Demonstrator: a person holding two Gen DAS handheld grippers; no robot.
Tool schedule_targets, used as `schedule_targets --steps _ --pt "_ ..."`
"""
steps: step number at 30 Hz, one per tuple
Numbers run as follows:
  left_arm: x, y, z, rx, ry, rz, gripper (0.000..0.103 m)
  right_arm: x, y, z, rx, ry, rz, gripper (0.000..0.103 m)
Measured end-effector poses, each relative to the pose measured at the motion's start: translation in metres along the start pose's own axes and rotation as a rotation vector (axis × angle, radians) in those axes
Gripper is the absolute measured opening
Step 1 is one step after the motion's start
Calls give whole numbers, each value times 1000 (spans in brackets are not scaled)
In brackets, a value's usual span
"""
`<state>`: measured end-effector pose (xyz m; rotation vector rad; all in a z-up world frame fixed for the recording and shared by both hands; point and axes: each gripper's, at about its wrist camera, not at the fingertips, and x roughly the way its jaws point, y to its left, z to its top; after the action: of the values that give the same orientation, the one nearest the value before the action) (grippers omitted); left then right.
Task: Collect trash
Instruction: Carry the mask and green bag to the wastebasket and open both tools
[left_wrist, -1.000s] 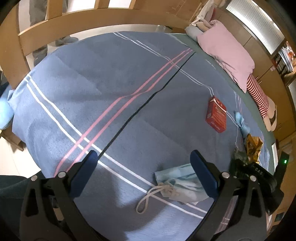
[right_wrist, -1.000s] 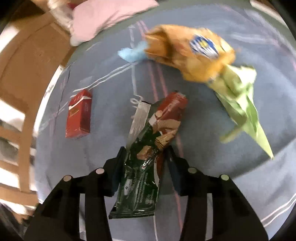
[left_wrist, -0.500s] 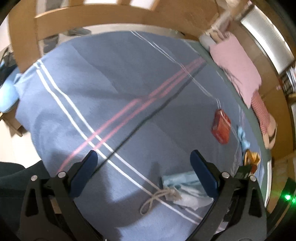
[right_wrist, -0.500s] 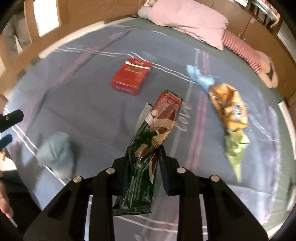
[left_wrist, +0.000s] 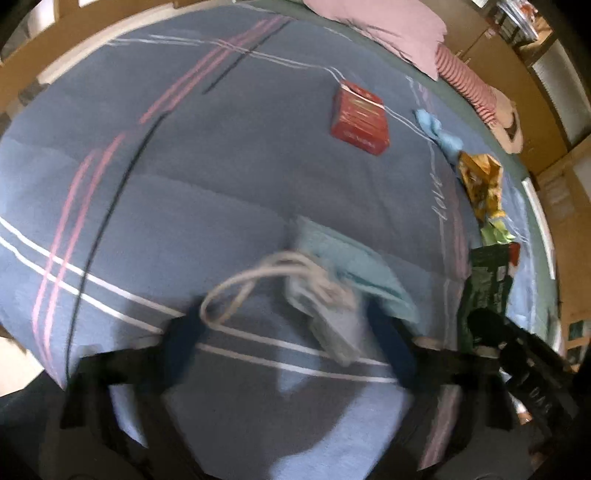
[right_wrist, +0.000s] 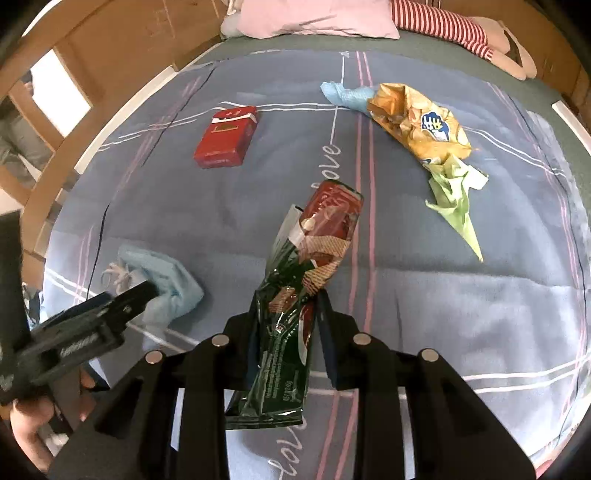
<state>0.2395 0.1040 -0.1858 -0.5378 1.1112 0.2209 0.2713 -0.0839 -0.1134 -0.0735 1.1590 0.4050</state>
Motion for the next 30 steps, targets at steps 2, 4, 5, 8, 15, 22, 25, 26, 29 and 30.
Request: schedule_targets --steps 2,4,5,8,15,22,25,26,29,30 --pt "-1 0 0 8 -8 -13 50 -2 -3 -5 22 -2 3 29" --pt "-4 3 2 3 -20 -39 32 -8 -7 -11 42 -16 13 29" --pt "-5 5 4 1 -23 -41 31 -9 -8 -14 40 -25 10 29" --pt "-6 7 2 5 -16 -43 24 -6 -9 -20 19 -24 -41 29" --pt "-26 4 -1 47 -107 -16 13 -7 -11 -21 57 -49 -21 29" --pt "-46 -9 -6 176 -227 65 11 -34 -15 -32 87 -145 24 29" --pt "-55 -18 -14 243 -273 89 11 -57 -17 -46 83 -206 38 29" --pt "-58 -21 -17 266 -286 107 11 -64 -19 -51 86 -226 41 29" --pt "-74 -24 -25 300 -351 118 11 -103 -23 -69 106 -328 89 29" --pt "-80 -25 -28 307 -374 130 11 -113 -24 -75 106 -349 102 29"
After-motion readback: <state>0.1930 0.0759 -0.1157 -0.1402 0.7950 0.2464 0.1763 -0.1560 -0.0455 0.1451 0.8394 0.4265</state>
